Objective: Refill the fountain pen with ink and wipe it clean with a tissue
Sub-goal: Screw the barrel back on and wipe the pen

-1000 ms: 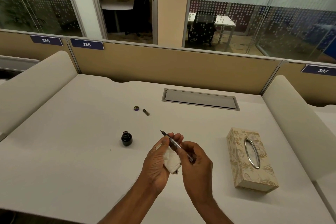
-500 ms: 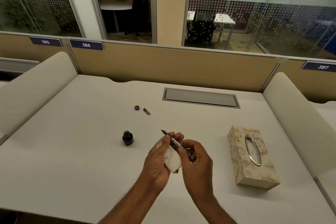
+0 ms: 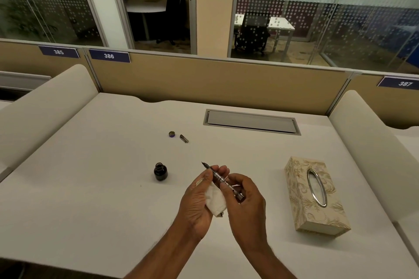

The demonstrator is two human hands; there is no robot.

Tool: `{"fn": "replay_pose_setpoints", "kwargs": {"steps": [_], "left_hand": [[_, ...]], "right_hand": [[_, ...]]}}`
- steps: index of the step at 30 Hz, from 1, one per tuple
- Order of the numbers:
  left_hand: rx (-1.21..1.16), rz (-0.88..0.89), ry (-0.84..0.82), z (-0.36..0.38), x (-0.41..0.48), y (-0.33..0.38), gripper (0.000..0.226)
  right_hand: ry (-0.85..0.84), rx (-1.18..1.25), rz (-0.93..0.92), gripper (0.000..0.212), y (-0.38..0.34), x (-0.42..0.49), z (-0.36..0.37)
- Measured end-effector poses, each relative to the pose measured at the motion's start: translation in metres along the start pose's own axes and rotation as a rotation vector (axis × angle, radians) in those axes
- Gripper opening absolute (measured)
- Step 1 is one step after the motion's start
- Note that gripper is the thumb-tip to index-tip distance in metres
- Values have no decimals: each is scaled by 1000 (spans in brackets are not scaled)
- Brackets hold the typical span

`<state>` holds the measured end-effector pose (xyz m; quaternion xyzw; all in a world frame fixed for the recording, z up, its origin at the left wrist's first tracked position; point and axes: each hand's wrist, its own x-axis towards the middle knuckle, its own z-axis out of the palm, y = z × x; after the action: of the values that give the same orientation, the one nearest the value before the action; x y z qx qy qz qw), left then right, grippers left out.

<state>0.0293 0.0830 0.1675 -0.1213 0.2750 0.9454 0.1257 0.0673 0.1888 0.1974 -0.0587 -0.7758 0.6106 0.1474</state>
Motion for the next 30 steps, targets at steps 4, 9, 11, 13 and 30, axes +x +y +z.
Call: {"fn": "replay_pose_setpoints", "kwargs": {"steps": [4,9,11,13,30], "left_hand": [[-12,-7,0,0,-1,1,19],[2,-16,-8,0,-3,1,18],[27,-12,-13,0,-4,2,19],[46,-10,-17,0,-5,3,19],[14,29,16,9,-12,4,20]], "right_hand": [[-1,-4,13,17,2,-1,1],[4,54,103,19,1,2,3],[6,75,141,23,0,3,3],[0,94,164,24,-2,3,2],[78,276,185,20,-10,3,-4]]}}
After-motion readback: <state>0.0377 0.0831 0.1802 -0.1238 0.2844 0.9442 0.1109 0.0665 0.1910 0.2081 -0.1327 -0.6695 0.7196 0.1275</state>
